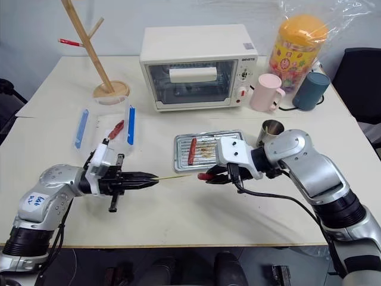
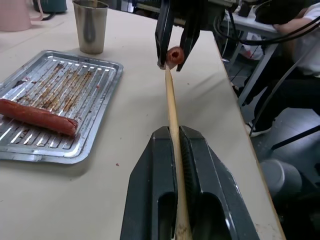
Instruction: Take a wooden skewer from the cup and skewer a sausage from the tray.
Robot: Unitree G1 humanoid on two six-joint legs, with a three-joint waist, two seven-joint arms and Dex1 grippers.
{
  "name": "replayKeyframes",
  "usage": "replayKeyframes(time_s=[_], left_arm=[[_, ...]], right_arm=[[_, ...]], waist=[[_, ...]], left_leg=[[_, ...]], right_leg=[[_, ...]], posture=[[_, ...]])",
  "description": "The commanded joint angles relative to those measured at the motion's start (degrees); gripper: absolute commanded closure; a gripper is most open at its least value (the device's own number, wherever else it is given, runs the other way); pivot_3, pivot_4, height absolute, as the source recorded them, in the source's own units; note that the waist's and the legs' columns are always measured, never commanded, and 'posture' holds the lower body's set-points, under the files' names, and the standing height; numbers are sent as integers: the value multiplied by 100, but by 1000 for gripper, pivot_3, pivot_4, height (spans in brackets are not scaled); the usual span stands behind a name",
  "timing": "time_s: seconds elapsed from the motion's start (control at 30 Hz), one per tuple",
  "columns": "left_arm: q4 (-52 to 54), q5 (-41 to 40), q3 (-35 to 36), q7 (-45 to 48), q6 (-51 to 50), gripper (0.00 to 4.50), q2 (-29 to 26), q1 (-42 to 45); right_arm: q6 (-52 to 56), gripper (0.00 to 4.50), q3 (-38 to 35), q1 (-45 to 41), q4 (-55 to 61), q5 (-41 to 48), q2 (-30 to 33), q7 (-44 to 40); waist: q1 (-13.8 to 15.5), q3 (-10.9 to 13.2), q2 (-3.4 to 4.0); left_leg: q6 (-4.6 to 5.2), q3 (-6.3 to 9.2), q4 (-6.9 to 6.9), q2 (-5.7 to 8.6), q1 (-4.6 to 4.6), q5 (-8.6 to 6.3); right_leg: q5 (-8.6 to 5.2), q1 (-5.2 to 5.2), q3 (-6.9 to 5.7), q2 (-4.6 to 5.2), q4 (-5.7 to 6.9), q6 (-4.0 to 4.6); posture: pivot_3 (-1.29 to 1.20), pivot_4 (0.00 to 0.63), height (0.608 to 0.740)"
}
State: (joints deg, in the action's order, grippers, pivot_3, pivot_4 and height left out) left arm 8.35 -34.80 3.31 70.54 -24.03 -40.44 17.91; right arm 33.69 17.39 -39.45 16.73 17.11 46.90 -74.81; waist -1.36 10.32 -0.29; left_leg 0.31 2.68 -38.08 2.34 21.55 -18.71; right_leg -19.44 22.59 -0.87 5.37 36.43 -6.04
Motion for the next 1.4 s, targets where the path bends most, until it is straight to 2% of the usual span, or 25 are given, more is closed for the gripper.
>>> replayKeyframes(time_s=[0.03, 0.37, 1.4], left_arm=[[287, -116, -36, 9, -104, 4500, -12, 158], [7, 312, -314, -20, 178, 4500, 85, 233], [-102, 420, -419, -59, 254, 4500, 328, 424]], right_arm=[[-81, 3737, -36, -49, 44, -30, 56, -42], [-7, 3737, -54, -47, 119, -24, 54, -29], [29, 3737, -29, 18, 206, -7, 16, 38]], waist=[[1, 0, 0], [-11, 0, 0], [3, 0, 0]], left_leg=[[0, 0, 0, 1, 0, 0], [0, 0, 0, -1, 0, 0], [0, 0, -2, 0, 0, 0]], right_leg=[[0, 0, 0, 0, 1, 0], [0, 1, 0, -2, 4, 0], [0, 1, -1, -1, 6, 0]], posture=[[0, 150, 740], [0, 150, 740], [0, 150, 740]])
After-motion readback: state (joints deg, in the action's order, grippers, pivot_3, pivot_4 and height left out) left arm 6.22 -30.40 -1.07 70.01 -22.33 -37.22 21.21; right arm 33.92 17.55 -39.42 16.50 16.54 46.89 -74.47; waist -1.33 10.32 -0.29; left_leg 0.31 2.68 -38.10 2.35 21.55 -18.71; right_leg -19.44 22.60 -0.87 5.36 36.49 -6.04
